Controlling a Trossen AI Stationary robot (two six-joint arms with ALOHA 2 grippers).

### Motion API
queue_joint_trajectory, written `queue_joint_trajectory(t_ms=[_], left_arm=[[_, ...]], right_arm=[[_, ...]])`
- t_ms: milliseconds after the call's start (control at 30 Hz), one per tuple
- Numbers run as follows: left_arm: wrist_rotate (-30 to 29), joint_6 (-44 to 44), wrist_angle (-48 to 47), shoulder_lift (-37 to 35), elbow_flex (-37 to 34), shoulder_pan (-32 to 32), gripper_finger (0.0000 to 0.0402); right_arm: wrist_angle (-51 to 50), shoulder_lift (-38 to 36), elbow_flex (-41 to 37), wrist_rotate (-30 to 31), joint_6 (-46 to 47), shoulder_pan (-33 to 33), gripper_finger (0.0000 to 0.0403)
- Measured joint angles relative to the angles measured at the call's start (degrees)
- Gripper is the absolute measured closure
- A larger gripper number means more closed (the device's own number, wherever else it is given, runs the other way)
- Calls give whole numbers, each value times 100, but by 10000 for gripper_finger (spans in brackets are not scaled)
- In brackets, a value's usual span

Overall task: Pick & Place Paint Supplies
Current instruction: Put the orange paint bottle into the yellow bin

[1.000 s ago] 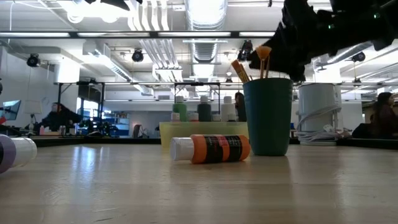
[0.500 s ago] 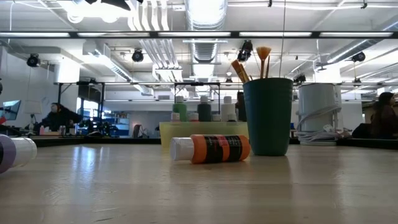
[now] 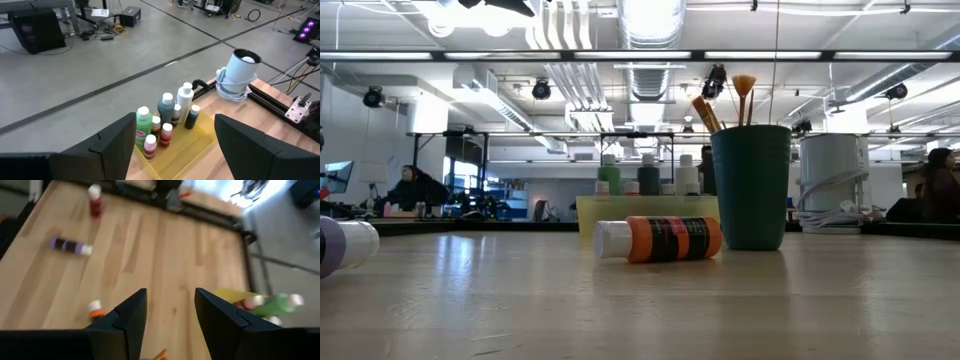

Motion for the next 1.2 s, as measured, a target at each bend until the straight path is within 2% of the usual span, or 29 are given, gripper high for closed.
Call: queue_joint_trajectory(t_ms=[300,633,733,1000,1200], left_arm=[[-2,152,-1,0,0,2,128],[-4,156,0,0,0,5,128],[-6,156,0,0,0,4,128],[-7,158,0,0,0,4,128],[-9,158,0,0,0,4,128]], right_arm=[[-1712,1405,1588,-632,-90,2,202],[-1928,2321,2486,-1284,-237,4,175],[-1936,2526,2606,-1477,-305,5,168],[-1959,2958,2473,-1502,-583,4,154],[-2102,3330,2325,-1503,-922,3,164]])
